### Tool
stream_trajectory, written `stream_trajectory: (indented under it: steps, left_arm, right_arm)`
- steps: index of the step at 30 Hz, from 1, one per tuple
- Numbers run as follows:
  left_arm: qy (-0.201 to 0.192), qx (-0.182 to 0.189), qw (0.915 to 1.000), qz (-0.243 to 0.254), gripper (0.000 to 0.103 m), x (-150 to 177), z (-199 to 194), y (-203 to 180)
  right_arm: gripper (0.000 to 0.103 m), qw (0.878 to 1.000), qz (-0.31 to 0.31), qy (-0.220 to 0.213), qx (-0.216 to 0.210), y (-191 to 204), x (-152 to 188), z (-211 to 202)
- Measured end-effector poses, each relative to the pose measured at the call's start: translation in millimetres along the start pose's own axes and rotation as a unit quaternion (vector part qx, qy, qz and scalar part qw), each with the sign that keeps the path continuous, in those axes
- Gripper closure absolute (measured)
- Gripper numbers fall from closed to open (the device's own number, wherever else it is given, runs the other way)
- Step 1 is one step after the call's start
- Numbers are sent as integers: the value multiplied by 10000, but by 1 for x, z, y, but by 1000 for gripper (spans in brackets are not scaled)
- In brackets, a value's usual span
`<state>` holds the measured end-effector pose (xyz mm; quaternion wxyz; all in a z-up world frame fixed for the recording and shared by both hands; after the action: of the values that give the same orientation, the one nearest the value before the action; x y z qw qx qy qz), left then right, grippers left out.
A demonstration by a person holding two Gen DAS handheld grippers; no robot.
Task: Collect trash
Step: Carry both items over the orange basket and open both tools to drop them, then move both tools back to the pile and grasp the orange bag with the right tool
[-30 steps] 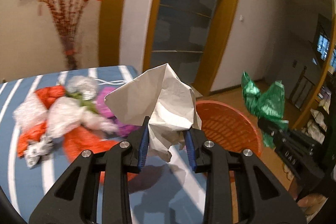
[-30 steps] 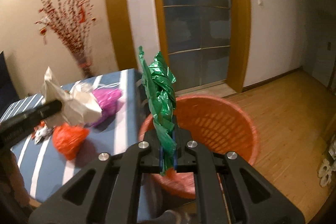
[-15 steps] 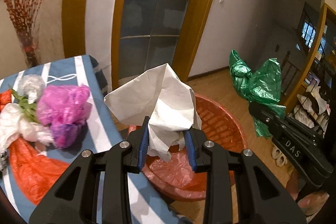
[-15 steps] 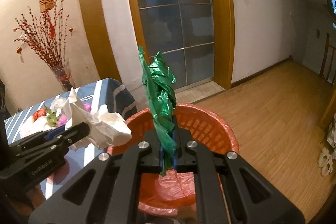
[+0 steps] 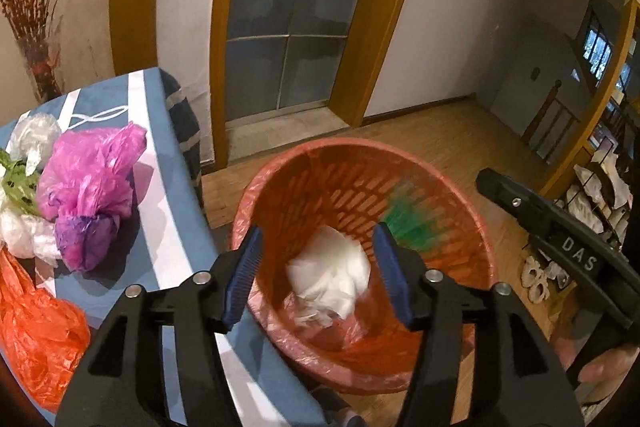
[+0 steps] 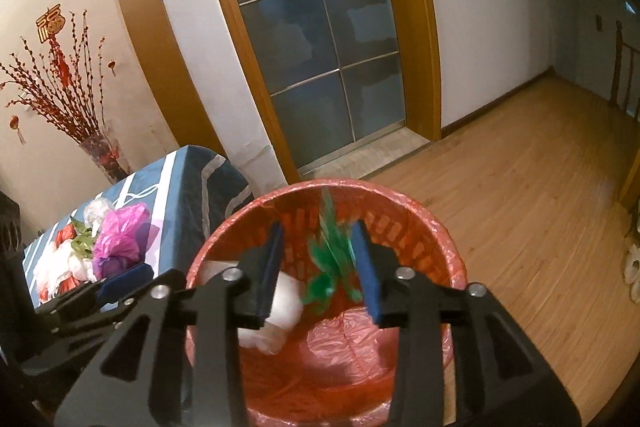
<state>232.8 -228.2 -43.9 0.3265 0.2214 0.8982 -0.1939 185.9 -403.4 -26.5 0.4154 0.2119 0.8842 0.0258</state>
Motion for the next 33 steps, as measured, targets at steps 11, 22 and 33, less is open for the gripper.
stream_trajectory:
  steps: [11,22,33]
  left_arm:
    - [-129,-479,9987,-85,28,16,-34,28]
    - [-592,-968,9931,-308,22,28,-97,82]
    - [-783,-2232,9663,-1019,19,66,-158,207]
  right_arm:
    - [43,9994,-97,33,328,-1,14,-7]
    - [42,9985,-519,89,-139,57,26,-27]
    - [42,9819,-1384,428,-1217,195,59,-23]
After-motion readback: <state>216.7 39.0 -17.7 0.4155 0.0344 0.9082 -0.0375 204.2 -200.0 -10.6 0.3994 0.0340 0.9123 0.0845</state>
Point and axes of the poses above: each gripper's, at about its wrist camera, not at the fingertips, and z roughly the way its jaws point, y to its left, x to its underside, the point moved 4 cm from there along z, roughly the way its jaws point, and after that the axes turned 3 degrees about y, right-handed, at the moved point
